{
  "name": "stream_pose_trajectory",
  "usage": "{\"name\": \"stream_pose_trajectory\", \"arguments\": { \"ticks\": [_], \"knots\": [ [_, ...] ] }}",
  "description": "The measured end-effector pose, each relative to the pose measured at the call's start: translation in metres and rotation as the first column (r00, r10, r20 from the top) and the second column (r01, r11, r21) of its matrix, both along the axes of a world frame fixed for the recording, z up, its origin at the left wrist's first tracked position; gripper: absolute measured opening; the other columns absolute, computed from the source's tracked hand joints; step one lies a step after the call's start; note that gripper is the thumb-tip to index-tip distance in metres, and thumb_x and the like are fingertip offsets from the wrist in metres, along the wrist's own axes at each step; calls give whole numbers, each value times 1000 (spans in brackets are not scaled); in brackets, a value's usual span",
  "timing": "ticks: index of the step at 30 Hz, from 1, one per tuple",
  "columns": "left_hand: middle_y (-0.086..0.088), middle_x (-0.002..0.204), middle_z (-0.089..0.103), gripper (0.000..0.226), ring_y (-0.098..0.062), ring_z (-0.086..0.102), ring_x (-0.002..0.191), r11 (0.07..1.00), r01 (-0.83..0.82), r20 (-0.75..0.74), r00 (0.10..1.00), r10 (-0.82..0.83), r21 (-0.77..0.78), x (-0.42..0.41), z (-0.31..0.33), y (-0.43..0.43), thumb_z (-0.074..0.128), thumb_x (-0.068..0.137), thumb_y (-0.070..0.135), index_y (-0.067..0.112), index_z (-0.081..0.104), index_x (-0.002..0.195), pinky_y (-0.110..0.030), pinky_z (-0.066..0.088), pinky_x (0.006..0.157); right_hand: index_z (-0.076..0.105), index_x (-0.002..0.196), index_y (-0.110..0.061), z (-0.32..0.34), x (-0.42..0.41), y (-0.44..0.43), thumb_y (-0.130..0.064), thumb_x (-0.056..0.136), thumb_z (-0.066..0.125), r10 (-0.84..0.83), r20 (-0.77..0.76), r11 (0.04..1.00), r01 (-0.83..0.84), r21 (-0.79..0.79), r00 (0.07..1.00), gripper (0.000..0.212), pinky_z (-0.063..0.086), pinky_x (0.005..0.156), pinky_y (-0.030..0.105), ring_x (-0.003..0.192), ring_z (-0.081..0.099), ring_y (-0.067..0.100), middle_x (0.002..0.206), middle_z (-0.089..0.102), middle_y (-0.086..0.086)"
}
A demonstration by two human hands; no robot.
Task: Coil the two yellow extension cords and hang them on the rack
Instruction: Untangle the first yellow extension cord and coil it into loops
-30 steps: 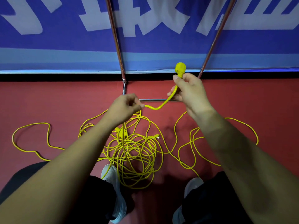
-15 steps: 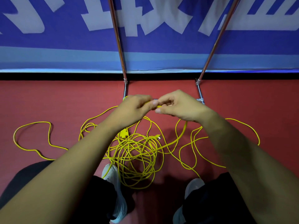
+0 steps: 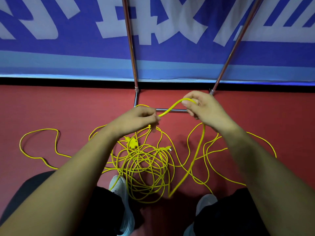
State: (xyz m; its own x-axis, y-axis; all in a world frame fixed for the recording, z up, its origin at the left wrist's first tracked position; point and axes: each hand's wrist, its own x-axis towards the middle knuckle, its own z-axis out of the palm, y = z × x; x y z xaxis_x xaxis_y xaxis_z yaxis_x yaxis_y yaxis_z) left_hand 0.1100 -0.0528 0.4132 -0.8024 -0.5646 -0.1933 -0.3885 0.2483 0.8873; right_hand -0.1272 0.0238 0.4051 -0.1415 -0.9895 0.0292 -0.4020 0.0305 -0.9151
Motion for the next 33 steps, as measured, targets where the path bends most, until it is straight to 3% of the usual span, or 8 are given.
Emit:
{"name": "stream_pose_trajectory", "arguments": {
  "ticks": [4, 8, 13, 17, 20, 24, 30, 33],
  "knots": [
    [-8, 44, 49, 25, -28, 67, 55, 979, 123, -19, 992, -122, 165, -2, 2, 9, 47, 101, 30, 9, 57, 92, -28, 34, 48, 62, 89, -14, 3, 8, -2, -17, 92, 65, 16, 38, 1000, -16, -8, 999, 5, 32, 46, 23, 47, 39, 9, 50, 49, -5],
    [-2, 46, 54, 18, -18, 58, 41, 970, 17, -70, 998, 0, 242, -6, 2, 8, 45, 102, 13, 5, 52, 87, -22, 35, 43, 71, 83, -22, 7, 7, -5, -17, 85, 73, -50, 52, 998, 52, -32, 997, 6, 30, 47, 18, 47, 39, 4, 50, 50, -9],
    [3, 52, 51, 20, -26, 56, 51, 836, -216, 172, 924, 343, -504, 7, -6, -23, 57, 96, 25, 22, 61, 77, -31, 47, 53, 76, 91, -20, 19, 3, 4, -23, 89, 69, 153, -295, 987, -130, 99, 943, 7, 35, 54, 9, 52, 52, -7, 52, 58, -29],
    [2, 49, 54, 13, -32, 66, 67, 691, -232, 155, 880, 449, -685, 25, -15, -33, 57, 94, 33, 26, 65, 86, -41, 55, 66, 75, 88, -19, 12, -11, 10, -24, 92, 64, 198, -343, 974, -143, 177, 918, 12, 31, 52, 20, 49, 40, 4, 49, 50, -16],
    [-1, 45, 61, 27, -16, 66, 58, 741, -252, 213, 856, 471, -622, 33, -15, -37, 56, 96, 38, 22, 59, 74, -26, 48, 59, 73, 91, -20, 7, -18, 12, -22, 93, 62, 141, -451, 989, -103, 109, 881, 11, 44, 67, 33, 67, 56, 10, 71, 66, -9],
    [3, 44, 57, 37, -15, 61, 43, 956, -58, 381, 909, 170, -288, 22, -18, -15, 51, 99, 39, 12, 64, 78, -27, 47, 52, 74, 95, -19, 5, -24, 8, -22, 93, 60, -138, -480, 988, 90, -122, 866, 14, 47, 79, 30, 87, 65, 17, 90, 74, -2],
    [0, 38, 49, 47, -16, 46, 34, 987, 59, 329, 944, -6, -152, 16, -15, 7, 41, 101, 45, 8, 58, 78, -20, 35, 42, 73, 95, -21, -9, -25, 7, -31, 92, 60, -314, -518, 949, 255, -185, 795, 17, 51, 75, 41, 86, 65, 27, 87, 74, 1],
    [4, 46, 45, 42, -11, 43, 35, 953, 38, 299, 953, 56, -301, 22, -13, 3, 48, 99, 40, 7, 54, 74, -25, 36, 44, 72, 93, -19, -23, -21, 6, -42, 93, 58, -306, -674, 937, 336, -89, 673, 27, 48, 69, 39, 90, 62, 35, 86, 72, 7]
  ]
}}
